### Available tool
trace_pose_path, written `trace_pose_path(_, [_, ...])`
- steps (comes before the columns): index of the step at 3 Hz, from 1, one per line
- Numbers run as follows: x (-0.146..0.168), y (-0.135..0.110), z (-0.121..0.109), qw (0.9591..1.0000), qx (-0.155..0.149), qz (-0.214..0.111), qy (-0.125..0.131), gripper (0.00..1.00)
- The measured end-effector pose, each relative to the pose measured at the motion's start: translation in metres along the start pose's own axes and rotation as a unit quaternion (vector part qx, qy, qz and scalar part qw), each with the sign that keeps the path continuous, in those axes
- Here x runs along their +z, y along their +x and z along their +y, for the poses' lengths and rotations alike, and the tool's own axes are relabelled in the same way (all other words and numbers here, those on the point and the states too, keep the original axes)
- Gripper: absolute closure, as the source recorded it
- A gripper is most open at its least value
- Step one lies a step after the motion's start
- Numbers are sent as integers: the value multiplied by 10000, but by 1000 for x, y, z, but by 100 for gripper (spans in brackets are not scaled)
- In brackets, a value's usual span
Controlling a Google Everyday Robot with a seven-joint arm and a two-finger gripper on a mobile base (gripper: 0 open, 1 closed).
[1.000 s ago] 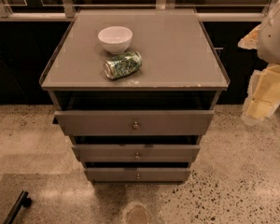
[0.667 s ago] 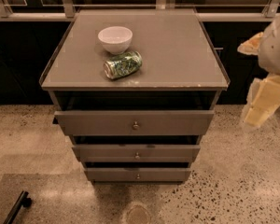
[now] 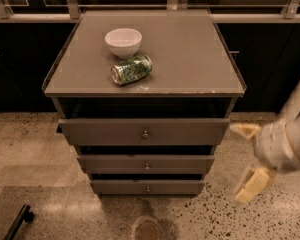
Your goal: Open bottom drawer
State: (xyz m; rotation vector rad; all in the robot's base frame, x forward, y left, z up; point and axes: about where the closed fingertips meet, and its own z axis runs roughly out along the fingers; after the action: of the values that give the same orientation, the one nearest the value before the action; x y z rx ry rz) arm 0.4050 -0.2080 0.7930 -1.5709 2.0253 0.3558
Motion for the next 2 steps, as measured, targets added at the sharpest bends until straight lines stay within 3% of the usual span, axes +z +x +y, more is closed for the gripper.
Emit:
trace_pose_path(1, [70, 36, 2, 9927, 631, -1030, 74, 0])
trace_pose_path(2, [90, 51, -15, 9883, 891, -1204, 296, 0])
